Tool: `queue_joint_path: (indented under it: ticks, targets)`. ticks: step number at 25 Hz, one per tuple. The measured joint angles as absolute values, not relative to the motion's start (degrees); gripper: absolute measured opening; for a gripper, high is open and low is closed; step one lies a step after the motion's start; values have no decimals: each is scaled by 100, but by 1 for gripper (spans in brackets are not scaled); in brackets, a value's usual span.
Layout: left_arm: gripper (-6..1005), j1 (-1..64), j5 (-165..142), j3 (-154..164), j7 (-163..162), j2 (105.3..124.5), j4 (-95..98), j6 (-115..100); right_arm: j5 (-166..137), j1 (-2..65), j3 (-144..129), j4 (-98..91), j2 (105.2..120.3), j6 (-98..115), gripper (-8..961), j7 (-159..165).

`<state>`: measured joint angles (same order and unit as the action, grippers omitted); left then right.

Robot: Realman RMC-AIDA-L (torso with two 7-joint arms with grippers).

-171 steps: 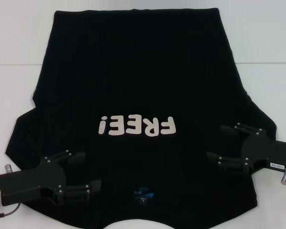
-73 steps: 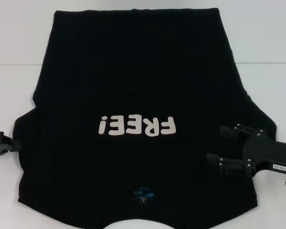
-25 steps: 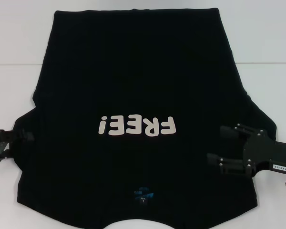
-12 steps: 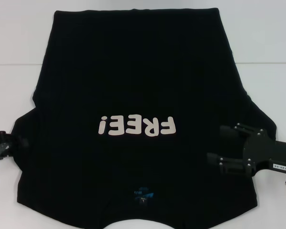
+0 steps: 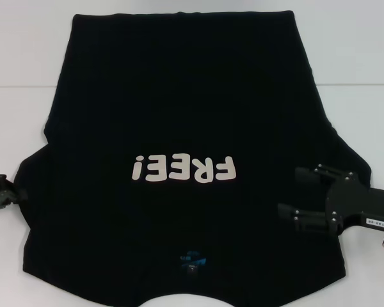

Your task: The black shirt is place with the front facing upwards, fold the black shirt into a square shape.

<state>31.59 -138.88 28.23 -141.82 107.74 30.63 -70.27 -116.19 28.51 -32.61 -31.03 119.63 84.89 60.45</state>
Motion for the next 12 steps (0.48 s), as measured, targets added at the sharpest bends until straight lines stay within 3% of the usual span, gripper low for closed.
queue_joint_path:
  ticks: [6,12]
  targets:
    - [4,3125,-13840,2759,-14144,10773,3079,-6958,-11613,2857,-3252,-3103,11961,8492,912,6054]
    - [5,2984,-13834,2483,-14099,10726,3294,-6916,-11609,2855,-3117,-3103,11961,8507,912,6040]
